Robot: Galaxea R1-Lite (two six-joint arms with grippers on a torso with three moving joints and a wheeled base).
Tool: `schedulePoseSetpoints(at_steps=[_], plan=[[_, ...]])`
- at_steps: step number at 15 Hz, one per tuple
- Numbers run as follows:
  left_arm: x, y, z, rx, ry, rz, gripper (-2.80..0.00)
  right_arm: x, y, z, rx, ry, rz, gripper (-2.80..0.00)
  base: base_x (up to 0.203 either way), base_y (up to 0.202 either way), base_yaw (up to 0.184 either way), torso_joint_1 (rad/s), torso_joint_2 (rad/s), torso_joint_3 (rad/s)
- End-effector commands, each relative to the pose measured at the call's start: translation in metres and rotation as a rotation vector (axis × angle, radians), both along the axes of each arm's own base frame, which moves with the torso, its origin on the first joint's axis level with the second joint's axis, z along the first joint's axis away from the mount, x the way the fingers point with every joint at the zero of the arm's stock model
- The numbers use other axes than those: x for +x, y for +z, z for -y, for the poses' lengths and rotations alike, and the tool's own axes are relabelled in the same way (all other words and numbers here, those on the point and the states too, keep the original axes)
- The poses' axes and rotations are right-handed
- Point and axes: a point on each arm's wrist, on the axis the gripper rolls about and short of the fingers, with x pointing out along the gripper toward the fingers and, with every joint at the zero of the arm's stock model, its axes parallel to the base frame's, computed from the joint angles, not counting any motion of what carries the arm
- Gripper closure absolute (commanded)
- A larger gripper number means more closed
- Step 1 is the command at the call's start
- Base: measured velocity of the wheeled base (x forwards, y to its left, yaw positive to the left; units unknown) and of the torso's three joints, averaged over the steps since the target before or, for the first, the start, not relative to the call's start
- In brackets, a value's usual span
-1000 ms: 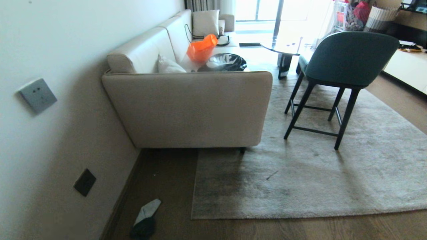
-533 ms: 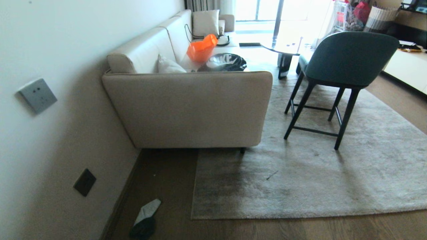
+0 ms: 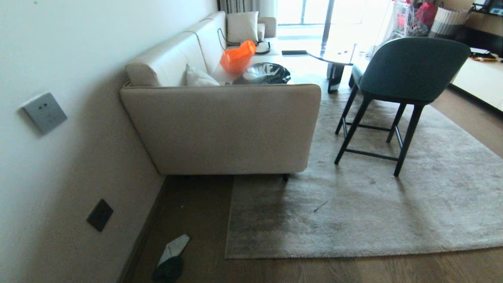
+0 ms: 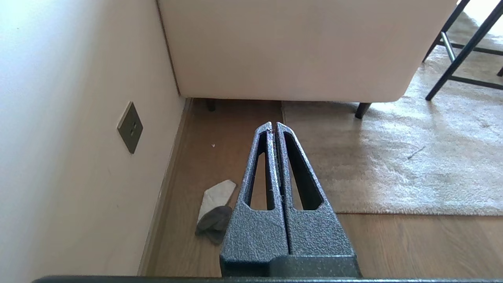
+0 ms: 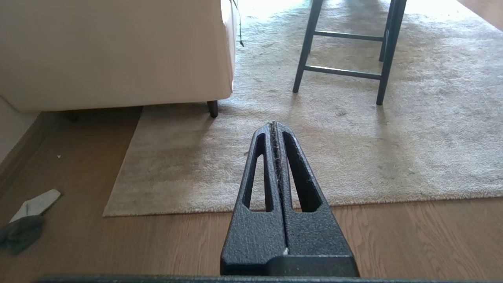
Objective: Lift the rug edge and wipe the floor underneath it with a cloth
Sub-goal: Pick up the rag
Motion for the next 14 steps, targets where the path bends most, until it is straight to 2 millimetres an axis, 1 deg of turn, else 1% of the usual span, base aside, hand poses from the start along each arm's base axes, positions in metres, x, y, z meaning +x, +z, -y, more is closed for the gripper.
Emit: schedulePoseSetpoints(at_steps=[1,14], plan=[[0.0,0.0,0.0,-0.001,0.0,0.0,0.0,0.0001,0.0001,0.0,0.0,0.0,-0.001,0.0,0.0,0.0,0.0,0.0,0.0,0.0],[0.0,0.0,0.0,-0.001,0.0,0.0,0.0,0.0001,0.0001,0.0,0.0,0.0,-0.001,0.0,0.0,0.0,0.0,0.0,0.0,0.0]])
